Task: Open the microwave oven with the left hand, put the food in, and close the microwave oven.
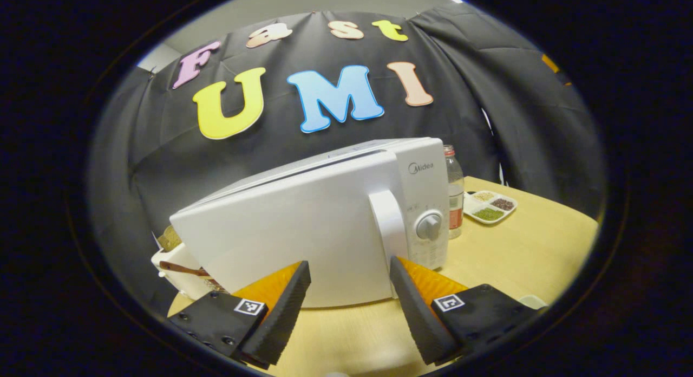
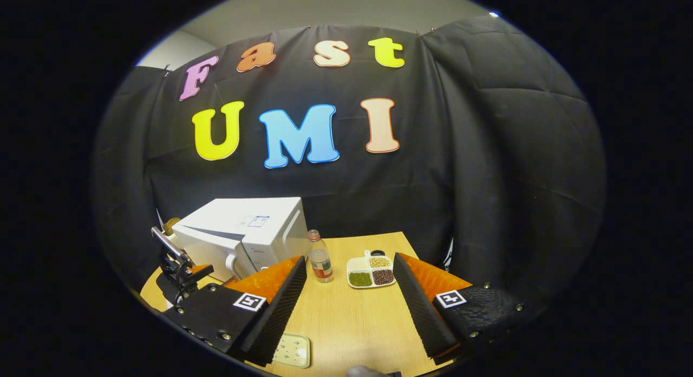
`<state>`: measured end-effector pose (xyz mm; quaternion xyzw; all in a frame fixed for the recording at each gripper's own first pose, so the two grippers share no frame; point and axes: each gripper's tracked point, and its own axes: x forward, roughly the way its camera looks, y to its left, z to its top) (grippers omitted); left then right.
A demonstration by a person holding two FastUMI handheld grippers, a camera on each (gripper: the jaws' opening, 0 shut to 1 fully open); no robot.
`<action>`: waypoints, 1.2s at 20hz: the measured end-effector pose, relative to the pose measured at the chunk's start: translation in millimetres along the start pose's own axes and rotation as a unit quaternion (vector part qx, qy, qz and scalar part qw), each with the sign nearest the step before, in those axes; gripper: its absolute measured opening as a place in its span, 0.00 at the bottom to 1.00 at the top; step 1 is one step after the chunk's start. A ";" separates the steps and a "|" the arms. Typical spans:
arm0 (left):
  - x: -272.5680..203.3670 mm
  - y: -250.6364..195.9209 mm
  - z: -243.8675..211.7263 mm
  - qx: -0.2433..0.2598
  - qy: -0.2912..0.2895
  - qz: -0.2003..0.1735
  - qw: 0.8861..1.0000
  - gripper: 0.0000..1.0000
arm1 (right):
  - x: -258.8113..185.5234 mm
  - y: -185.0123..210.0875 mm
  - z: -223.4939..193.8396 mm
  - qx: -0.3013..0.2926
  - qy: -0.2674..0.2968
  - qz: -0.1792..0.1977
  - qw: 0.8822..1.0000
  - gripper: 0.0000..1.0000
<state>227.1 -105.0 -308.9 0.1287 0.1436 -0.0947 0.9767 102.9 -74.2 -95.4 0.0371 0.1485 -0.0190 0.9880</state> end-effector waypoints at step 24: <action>-81.7 -35.2 106.0 -0.025 -0.038 -0.040 0.998 1.00 | -32.9 31.7 -3.8 0.013 0.003 0.059 0.998 0.98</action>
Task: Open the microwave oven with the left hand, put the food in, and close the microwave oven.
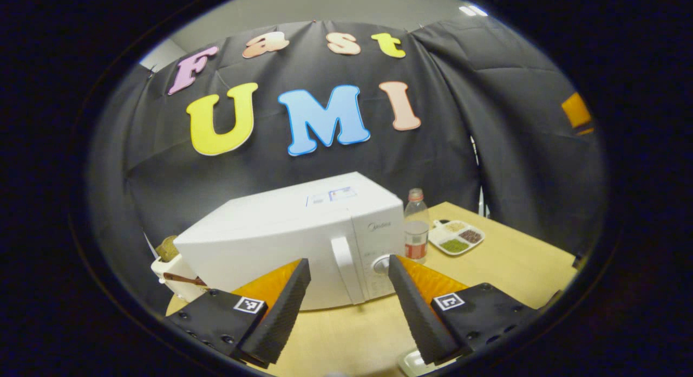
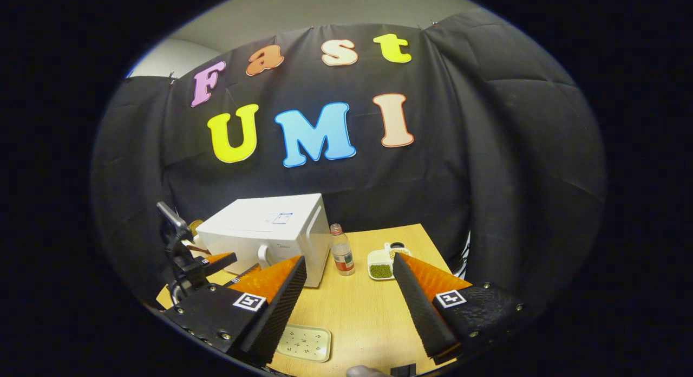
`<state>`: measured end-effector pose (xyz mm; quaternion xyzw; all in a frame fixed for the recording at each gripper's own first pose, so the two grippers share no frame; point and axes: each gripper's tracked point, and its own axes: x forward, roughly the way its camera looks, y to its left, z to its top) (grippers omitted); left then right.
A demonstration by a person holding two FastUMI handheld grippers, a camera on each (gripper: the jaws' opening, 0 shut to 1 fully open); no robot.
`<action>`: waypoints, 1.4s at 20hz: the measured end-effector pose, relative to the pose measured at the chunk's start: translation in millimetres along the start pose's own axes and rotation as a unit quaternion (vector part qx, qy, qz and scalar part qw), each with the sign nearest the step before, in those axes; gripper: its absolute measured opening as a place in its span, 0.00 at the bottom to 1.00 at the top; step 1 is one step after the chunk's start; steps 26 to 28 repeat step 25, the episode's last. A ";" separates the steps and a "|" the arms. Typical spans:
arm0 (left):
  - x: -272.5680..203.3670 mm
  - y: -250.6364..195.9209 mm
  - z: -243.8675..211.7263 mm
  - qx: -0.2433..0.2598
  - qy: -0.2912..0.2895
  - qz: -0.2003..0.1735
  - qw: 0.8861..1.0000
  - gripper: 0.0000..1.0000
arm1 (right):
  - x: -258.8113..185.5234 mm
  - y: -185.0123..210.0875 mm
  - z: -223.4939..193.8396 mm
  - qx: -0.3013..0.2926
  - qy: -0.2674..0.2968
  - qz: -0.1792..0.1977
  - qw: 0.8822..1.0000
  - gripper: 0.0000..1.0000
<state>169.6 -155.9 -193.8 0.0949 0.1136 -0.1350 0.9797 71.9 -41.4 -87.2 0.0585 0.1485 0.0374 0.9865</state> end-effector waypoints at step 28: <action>-250.1 130.8 192.4 -0.077 -0.113 0.167 0.976 0.97 | -58.3 10.6 104.0 -0.028 -0.123 -0.009 0.992 0.93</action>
